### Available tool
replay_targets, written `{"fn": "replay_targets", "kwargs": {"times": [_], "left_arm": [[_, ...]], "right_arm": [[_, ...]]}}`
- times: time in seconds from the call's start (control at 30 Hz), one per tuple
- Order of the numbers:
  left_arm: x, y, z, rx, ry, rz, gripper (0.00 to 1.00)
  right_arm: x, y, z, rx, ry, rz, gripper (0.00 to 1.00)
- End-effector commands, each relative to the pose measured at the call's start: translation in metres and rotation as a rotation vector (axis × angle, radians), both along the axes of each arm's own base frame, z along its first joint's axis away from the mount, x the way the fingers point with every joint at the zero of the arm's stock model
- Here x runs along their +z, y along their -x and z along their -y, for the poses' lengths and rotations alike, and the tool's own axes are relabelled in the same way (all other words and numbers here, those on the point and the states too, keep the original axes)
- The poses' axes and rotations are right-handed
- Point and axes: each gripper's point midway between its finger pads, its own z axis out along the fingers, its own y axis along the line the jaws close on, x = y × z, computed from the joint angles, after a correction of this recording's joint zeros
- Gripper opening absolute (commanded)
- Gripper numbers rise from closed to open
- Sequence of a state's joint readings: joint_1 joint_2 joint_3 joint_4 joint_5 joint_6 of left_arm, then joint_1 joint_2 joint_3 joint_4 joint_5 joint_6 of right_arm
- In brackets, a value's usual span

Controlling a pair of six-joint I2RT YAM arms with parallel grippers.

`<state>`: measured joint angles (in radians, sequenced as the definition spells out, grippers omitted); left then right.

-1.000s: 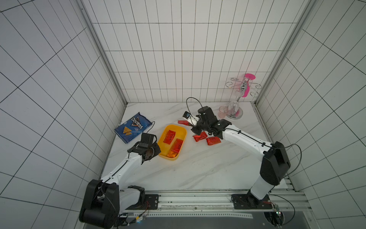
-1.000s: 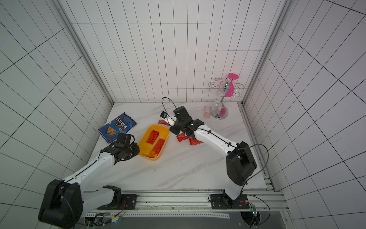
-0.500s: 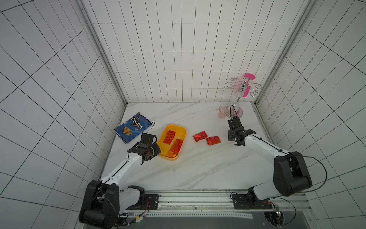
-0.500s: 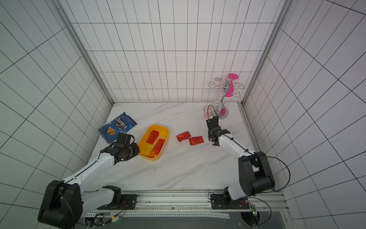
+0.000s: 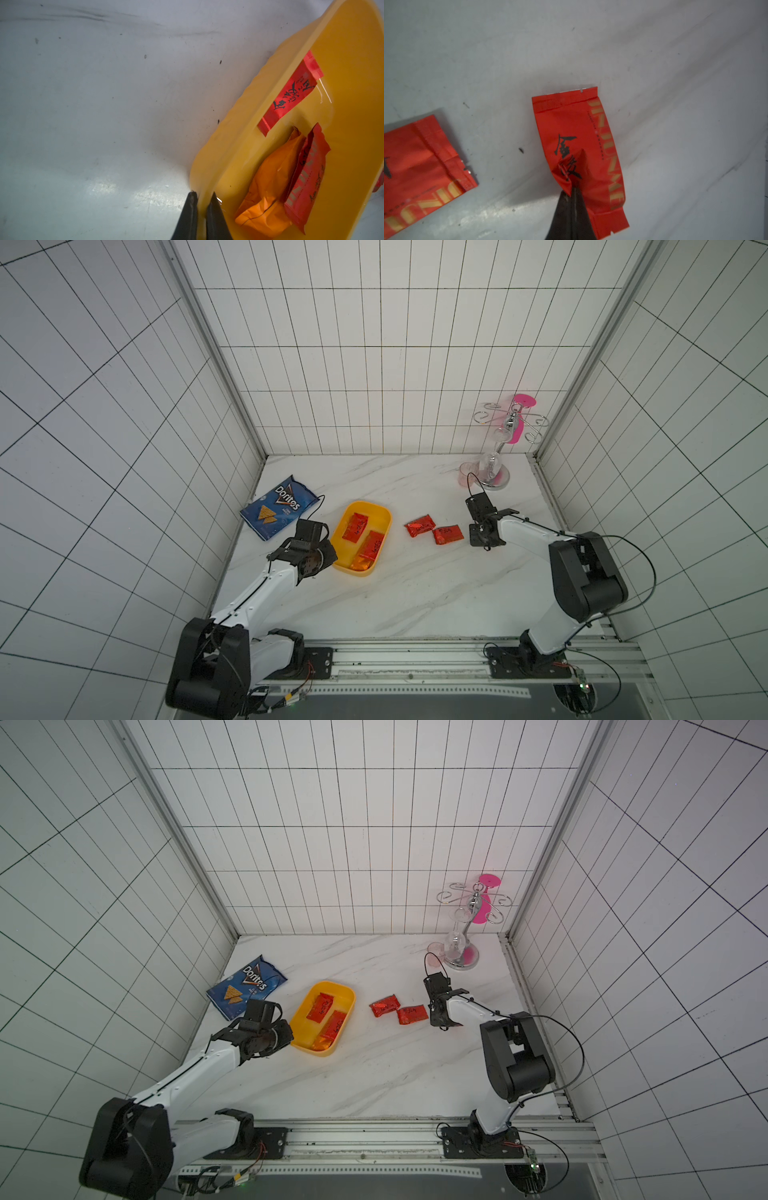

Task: Take the tea bags out of the storage box
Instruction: Place the tea bag at the center of the board.

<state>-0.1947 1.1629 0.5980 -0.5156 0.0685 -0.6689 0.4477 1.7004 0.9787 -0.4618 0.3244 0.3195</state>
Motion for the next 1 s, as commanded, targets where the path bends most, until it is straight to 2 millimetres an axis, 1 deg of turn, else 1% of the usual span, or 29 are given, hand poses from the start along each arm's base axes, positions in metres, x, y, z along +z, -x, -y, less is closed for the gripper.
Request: {"fn": "replay_targets", "kwargs": {"times": [0.0,0.1,0.33,0.43,0.57,0.63,0.7,0.77,0.87,0.9,0.97], "left_arm": [[0.001,-0.001,0.000,-0.009,-0.005,0.020,0.00],[0.001,-0.001,0.000,-0.010,-0.005,0.020,0.00],[0.002,-0.002,0.000,-0.008,-0.006,0.021,0.00],[0.001,-0.001,0.000,-0.009,-0.006,0.020,0.00],[0.002,-0.001,0.000,-0.011,-0.005,0.022,0.00],[0.001,0.000,0.000,-0.012,-0.006,0.019,0.00],[0.001,0.000,0.001,-0.012,-0.006,0.019,0.00],[0.002,-0.001,0.001,-0.014,-0.006,0.024,0.00],[0.003,-0.001,0.002,-0.020,-0.002,0.025,0.00],[0.002,-0.001,0.002,-0.023,-0.002,0.024,0.00],[0.003,-0.001,0.003,-0.026,0.000,0.026,0.00]], "right_arm": [[-0.006,0.004,-0.027,0.043,-0.023,-0.039,0.00],[-0.010,0.007,-0.032,0.057,-0.003,-0.045,0.00],[-0.008,0.009,-0.027,0.052,0.014,-0.039,0.01],[-0.004,0.010,-0.028,0.057,0.004,-0.035,0.10],[0.012,0.009,-0.025,0.050,0.007,-0.009,0.35],[0.026,0.009,-0.024,0.056,0.000,0.016,0.39],[0.048,0.007,-0.024,0.059,-0.011,0.050,0.41],[0.074,0.004,-0.034,0.094,-0.060,0.090,0.42],[0.115,0.003,-0.070,0.219,-0.220,0.134,0.44],[0.126,0.005,-0.086,0.270,-0.285,0.129,0.44],[0.146,0.014,-0.126,0.408,-0.407,0.102,0.45]]}}
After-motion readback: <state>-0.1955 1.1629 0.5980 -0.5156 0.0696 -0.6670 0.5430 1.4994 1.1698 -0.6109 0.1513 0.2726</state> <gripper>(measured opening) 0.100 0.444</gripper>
